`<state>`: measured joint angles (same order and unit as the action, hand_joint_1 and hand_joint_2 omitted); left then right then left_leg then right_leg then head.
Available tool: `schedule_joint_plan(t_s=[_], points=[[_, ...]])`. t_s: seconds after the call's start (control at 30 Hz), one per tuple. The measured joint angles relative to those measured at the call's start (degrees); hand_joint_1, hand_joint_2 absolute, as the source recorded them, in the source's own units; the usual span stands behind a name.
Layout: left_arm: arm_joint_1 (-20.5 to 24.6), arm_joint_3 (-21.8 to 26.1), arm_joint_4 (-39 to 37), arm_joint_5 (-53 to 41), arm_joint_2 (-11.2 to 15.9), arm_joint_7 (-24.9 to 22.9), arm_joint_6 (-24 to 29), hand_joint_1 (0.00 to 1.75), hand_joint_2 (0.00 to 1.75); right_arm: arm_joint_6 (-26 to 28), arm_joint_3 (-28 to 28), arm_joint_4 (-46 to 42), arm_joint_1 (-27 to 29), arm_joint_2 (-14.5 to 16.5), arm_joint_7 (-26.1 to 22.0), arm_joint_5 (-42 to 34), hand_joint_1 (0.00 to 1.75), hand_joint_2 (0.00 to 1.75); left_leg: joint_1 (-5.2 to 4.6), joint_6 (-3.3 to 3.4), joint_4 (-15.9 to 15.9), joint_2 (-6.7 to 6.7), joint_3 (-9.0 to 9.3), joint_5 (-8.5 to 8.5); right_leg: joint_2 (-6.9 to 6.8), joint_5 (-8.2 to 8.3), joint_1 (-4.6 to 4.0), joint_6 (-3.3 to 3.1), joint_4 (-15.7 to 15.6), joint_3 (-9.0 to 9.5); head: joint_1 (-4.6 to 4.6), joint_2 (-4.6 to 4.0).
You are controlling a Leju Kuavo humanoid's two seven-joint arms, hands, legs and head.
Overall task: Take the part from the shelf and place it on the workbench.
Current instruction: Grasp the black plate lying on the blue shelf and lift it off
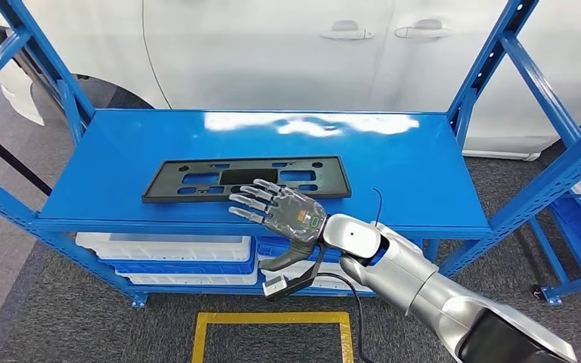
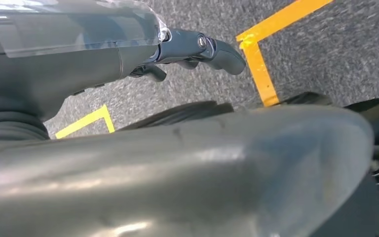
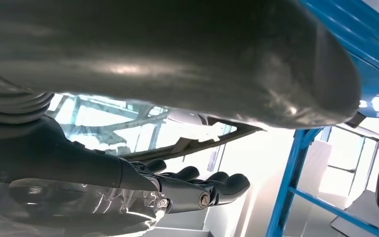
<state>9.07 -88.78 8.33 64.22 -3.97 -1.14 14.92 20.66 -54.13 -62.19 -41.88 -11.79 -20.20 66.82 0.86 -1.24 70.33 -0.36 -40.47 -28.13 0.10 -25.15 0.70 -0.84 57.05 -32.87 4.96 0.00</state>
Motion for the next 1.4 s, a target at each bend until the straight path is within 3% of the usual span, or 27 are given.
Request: schedule_joint_plan(t_s=[0.03,0.1,0.27,0.33,0.4,0.43,0.47,0.53,0.6,0.67,0.73,0.8,0.9,0.93,0.97,1.0,1.03,1.1,1.13,1.27,1.33,1.4], points=[[0.0,0.0,0.0,0.0,0.0,0.0,0.0,0.00,0.00,0.0,0.0,-0.1,0.0,0.0,-0.1,-0.1,0.00,0.00,0.09,0.02,-4.2,0.04,1.71,2.28,0.02,-0.40,0.04,0.21,0.2,0.34,0.00,0.00],[0.1,0.0,0.0,0.0,0.1,0.0,0.0,0.00,0.00,-0.1,-0.1,-0.4,0.0,0.0,-0.3,-0.5,0.00,0.00,0.01,0.40,-10.4,0.04,4.52,4.50,0.10,-1.06,-0.13,0.80,0.6,0.64,0.00,0.00],[0.1,0.0,0.0,0.0,0.1,-0.1,0.0,0.00,0.00,-0.5,-0.4,-2.5,0.1,-0.1,-1.5,-3.2,0.00,0.00,-0.08,2.22,-12.1,-0.05,5.57,4.14,0.08,-2.38,-0.09,2.31,1.8,0.27,-0.01,0.00],[0.2,0.0,0.0,0.0,0.1,-0.1,0.0,0.00,0.00,-0.7,-0.6,-3.8,0.4,-0.4,-1.8,-3.6,0.00,0.00,-0.02,2.75,-12.3,0.00,5.90,3.97,0.04,-5.02,0.05,2.69,7.5,-2.63,-0.02,0.00],[0.2,0.0,0.0,0.0,0.1,-0.1,0.0,0.00,0.00,-1.0,-0.9,-5.0,1.1,-0.7,-2.1,-3.8,0.00,0.00,-0.14,3.09,-12.3,0.00,6.05,3.69,0.04,-7.47,0.06,2.82,15.1,-7.22,-0.02,0.00],[0.2,0.0,0.0,0.0,0.1,-0.1,0.0,0.00,0.00,-1.2,-1.2,-5.6,1.5,-0.8,-2.2,-3.8,0.00,0.00,-0.21,3.17,-12.2,-0.05,6.19,3.53,0.03,-7.30,0.05,2.78,16.9,-8.69,-0.02,0.00],[0.1,0.0,0.0,0.0,0.1,-0.1,0.0,0.00,0.00,-1.3,-1.6,-6.2,1.9,-1.0,-2.3,-3.9,0.00,0.00,-0.29,3.20,-12.2,-0.13,6.40,3.34,0.03,-6.01,0.04,2.64,16.6,-9.11,-0.02,0.00],[0.1,0.0,0.0,0.0,0.1,0.0,0.0,0.00,0.00,-1.6,-2.1,-7.3,2.1,-1.2,-2.3,-3.9,0.00,0.87,-0.44,3.10,-12.2,-0.29,7.09,2.85,0.03,-1.13,-0.14,1.95,9.9,-6.79,-0.02,0.00],[0.2,0.0,0.0,-0.1,0.0,0.1,0.0,0.00,0.00,-2.0,-2.7,-8.4,2.2,-1.4,-2.3,-3.9,0.00,1.75,-0.70,2.73,-12.2,-0.32,7.61,2.34,-0.03,1.69,-0.53,1.23,3.1,-3.84,-0.02,0.00],[0.3,0.0,0.0,-0.2,0.0,0.2,-0.1,0.00,0.00,-2.6,-3.4,-9.2,2.5,-1.4,-2.0,-3.8,0.00,1.75,-0.77,2.17,-12.3,-0.24,7.82,2.06,-0.03,1.65,-0.87,0.89,1.1,-2.96,-0.02,0.00],[0.4,0.0,0.0,-0.4,0.0,0.2,-0.2,0.00,0.00,-3.2,-3.9,-9.4,2.9,-1.4,-1.6,-3.9,0.00,1.75,-0.74,1.56,-12.4,-0.16,8.08,1.78,0.01,1.71,-0.69,0.55,0.5,-2.59,-0.01,0.00],[0.4,0.0,0.0,-0.4,0.0,0.2,-0.2,0.00,0.00,-3.6,-4.2,-8.9,3.0,-1.5,-1.1,-4.0,0.00,1.75,-0.71,1.00,-10.1,-0.06,7.24,0.29,-0.07,1.78,-0.29,0.06,-0.3,-1.90,0.00,0.00],[0.5,0.0,0.0,-0.5,0.0,0.1,-0.3,0.00,0.00,-3.9,-4.6,-6.5,3.0,-1.2,-1.0,-4.2,0.00,1.75,-0.35,0.38,0.7,0.00,1.61,-4.21,-0.20,1.51,-0.27,-0.42,-0.4,-1.50,0.00,0.00],[0.4,0.0,0.0,-0.5,0.0,0.0,-0.3,0.00,0.00,-3.9,-4.7,-5.2,3.1,-1.0,-1.0,-4.2,0.00,1.75,-0.26,0.22,3.2,0.00,0.00,-4.67,-0.19,1.38,-0.29,-0.44,-0.3,-1.47,0.00,0.00],[0.4,0.0,0.0,-0.5,0.0,-0.1,-0.3,0.00,0.00,-3.9,-4.7,-3.9,3.1,-0.8,-1.0,-4.2,0.00,1.75,-0.16,0.11,3.7,0.01,-0.60,-3.97,-0.17,1.23,-0.29,-0.40,-0.1,-1.42,0.00,0.00],[0.4,0.0,0.0,-0.5,0.0,-0.2,-0.3,0.00,0.00,-3.7,-4.8,-2.7,3.1,-0.5,-0.9,-4.1,0.00,1.75,-0.08,0.06,1.7,0.02,0.02,-2.19,-0.13,1.03,-0.27,-0.30,0.0,-1.32,0.00,0.00],[0.4,0.0,0.0,-0.5,0.0,-0.3,-0.3,0.00,0.00,-3.6,-4.7,-1.6,3.1,-0.3,-0.7,-4.0,0.00,1.75,-0.01,0.07,-2.1,0.04,1.61,0.16,-0.09,0.77,-0.24,-0.15,0.3,-1.20,0.00,0.00],[0.5,0.0,0.0,-0.6,0.0,-0.5,-0.3,0.00,0.00,-3.4,-4.7,0.6,3.0,0.5,0.1,-3.8,0.00,1.75,-0.04,0.44,-9.2,0.05,4.84,3.09,0.01,0.26,-0.41,0.35,0.8,-1.12,-0.01,0.00],[0.5,0.0,0.0,-0.7,0.1,-0.6,-0.4,0.00,0.00,-3.3,-4.7,1.8,2.9,0.9,0.5,-3.6,0.00,1.75,-0.11,0.74,-11.0,0.02,5.64,3.53,0.03,0.12,-0.50,0.64,1.0,-1.17,-0.01,0.00],[0.3,0.0,0.0,-1.0,0.1,-0.8,-0.4,0.00,0.00,-3.0,-4.2,6.1,2.6,2.2,2.2,-3.3,0.00,1.75,-0.22,2.14,-11.9,-0.12,5.94,3.65,-0.04,-0.50,-0.40,1.86,1.6,-1.44,-0.02,0.00],[0.5,0.0,0.0,-1.1,0.1,-0.8,-0.4,0.00,0.00,-2.7,-3.4,8.5,2.0,2.9,3.1,-3.6,0.00,1.75,-0.08,2.69,-12.2,-0.06,6.08,3.79,-0.06,-3.08,-0.20,2.39,5.9,-3.41,-0.02,0.00],[0.5,0.0,0.0,-1.3,0.1,-0.8,-0.4,0.00,0.00,-2.3,-2.6,11.4,1.4,3.6,3.6,-4.2,0.00,1.75,-0.14,2.93,-12.2,-0.03,6.07,3.74,-0.07,-6.50,-0.07,2.70,13.7,-7.23,-0.02,0.00]])
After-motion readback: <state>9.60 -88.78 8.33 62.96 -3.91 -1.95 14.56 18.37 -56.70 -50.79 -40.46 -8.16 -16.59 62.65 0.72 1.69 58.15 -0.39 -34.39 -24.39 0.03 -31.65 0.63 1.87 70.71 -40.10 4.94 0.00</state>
